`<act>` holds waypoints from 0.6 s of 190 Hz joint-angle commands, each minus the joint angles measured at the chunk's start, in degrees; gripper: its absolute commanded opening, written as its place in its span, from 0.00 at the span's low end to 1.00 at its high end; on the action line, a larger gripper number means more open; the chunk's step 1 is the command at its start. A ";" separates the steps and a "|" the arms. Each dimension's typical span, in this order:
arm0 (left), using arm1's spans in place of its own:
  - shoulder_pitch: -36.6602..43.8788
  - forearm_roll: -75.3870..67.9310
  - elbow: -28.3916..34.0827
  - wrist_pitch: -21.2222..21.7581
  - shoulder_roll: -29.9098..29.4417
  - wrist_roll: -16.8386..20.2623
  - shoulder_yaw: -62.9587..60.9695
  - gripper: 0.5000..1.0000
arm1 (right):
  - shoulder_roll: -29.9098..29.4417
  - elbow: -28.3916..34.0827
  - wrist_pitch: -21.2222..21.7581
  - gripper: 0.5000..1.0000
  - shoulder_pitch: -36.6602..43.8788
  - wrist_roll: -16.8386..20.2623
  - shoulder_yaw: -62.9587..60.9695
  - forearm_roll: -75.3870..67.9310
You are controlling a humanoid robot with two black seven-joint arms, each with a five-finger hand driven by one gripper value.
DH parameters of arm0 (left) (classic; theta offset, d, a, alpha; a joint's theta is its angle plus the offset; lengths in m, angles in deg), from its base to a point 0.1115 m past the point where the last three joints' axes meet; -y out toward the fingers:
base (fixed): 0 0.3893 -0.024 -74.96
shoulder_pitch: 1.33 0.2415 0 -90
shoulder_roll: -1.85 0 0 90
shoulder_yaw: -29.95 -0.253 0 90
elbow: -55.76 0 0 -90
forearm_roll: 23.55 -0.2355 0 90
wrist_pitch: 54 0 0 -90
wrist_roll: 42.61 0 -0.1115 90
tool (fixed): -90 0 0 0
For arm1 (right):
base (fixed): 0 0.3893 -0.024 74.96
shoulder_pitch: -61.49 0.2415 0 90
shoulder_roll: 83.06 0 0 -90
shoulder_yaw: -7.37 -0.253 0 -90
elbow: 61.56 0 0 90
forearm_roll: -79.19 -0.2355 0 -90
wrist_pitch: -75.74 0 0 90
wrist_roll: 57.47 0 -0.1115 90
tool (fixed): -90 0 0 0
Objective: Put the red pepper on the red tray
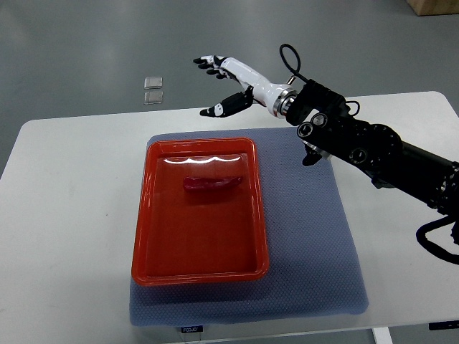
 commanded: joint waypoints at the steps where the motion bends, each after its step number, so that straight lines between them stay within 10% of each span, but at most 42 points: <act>1: 0.00 -0.01 0.00 0.00 0.00 -0.07 0.02 1.00 | 0.07 0.18 -0.26 0.78 -4.32 -0.56 -11.61 -3.81; 114: -0.26 -0.01 0.00 0.00 0.00 0.02 -0.06 1.00 | 1.57 -0.70 15.38 0.79 -21.82 -0.21 -27.00 -41.95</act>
